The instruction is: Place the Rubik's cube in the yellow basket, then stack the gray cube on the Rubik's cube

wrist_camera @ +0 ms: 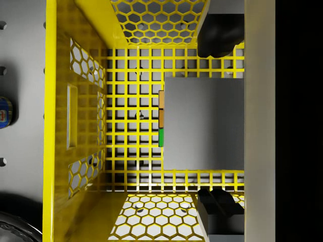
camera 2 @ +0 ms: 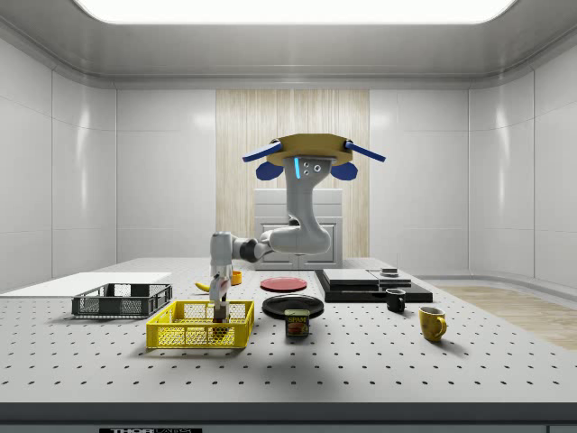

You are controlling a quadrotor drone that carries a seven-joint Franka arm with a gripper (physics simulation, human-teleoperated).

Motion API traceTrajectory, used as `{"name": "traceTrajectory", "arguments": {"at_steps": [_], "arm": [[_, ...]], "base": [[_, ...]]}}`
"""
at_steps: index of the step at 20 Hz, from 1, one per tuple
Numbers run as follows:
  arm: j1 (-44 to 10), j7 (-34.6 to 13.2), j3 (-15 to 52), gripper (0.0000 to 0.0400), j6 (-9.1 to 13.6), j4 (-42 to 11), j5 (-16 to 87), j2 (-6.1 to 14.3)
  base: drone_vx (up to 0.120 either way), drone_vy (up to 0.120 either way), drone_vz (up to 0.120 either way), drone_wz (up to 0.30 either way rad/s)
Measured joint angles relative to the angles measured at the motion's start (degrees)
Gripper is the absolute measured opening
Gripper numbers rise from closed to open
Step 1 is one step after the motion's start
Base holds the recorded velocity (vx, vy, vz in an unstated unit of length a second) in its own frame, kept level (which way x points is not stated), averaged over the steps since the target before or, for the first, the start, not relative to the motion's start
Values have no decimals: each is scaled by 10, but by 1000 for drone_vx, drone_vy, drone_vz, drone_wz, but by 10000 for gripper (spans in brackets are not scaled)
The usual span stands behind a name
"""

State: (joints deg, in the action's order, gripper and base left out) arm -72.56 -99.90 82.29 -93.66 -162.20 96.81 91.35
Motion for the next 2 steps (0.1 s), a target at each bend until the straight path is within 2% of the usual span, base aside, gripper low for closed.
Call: {"name": "traceTrajectory", "arguments": {"at_steps": [2], "arm": [[1,0,6,392,2,-1,-5,0]], "base": [[0,0,0,0]]}}
